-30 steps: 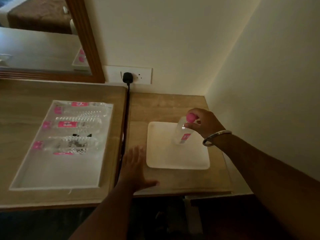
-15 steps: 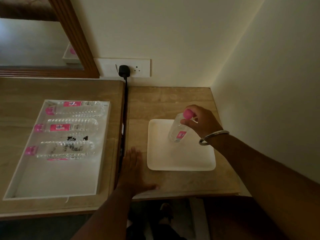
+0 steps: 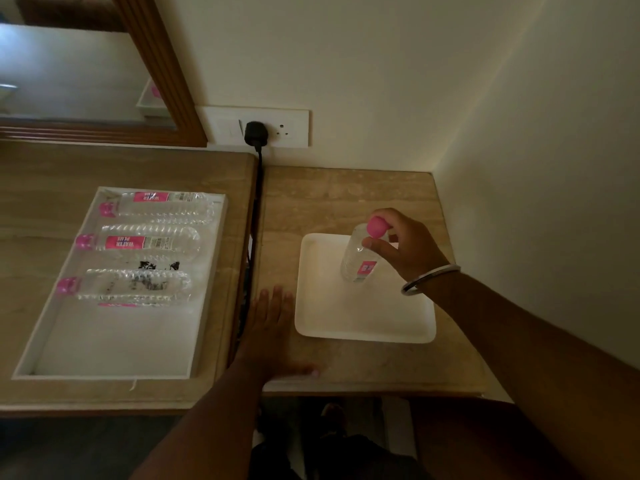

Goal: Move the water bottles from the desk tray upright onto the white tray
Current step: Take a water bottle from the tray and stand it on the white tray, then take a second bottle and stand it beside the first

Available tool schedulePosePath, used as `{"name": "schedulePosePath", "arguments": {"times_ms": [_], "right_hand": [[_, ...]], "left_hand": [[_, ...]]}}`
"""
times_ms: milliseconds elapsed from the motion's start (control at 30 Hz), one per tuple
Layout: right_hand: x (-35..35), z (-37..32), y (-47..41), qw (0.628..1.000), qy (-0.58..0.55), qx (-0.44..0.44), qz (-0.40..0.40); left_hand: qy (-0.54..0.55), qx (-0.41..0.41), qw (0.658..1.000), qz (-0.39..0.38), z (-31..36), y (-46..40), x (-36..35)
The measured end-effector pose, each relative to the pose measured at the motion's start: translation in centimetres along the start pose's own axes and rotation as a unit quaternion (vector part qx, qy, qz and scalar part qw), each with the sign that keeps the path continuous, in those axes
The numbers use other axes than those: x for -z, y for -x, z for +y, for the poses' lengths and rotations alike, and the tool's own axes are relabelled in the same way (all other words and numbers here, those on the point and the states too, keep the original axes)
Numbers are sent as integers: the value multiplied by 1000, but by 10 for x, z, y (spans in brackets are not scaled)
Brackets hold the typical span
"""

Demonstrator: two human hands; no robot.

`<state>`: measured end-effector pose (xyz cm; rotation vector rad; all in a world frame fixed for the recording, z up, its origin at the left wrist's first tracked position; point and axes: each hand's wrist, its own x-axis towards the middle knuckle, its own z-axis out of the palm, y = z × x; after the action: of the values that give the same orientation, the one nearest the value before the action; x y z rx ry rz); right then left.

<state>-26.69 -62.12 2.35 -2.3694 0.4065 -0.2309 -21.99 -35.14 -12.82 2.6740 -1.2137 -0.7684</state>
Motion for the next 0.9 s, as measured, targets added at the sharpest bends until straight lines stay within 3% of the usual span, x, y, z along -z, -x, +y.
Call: {"name": "schedulePosePath", "arguments": {"times_ms": [167,333,467,667,900], "right_hand": [[8,-4,8,1000,2,-17,-16],[25,-25,30,995,72,-70,24],[9,-65,42,991,116,-6,71],[-81,-155,28,985,148,80,31],[-240,-250,1,977,185,98,-48]], "left_hand": [[-62,24,998,-6,4,14,10],[-56,23,998,14,-19,50,44],[-103,11,994,34,-56,75,76],[-166,3,985,51,-142,110,116],[-104,23,994,37,-287,173,131]]}}
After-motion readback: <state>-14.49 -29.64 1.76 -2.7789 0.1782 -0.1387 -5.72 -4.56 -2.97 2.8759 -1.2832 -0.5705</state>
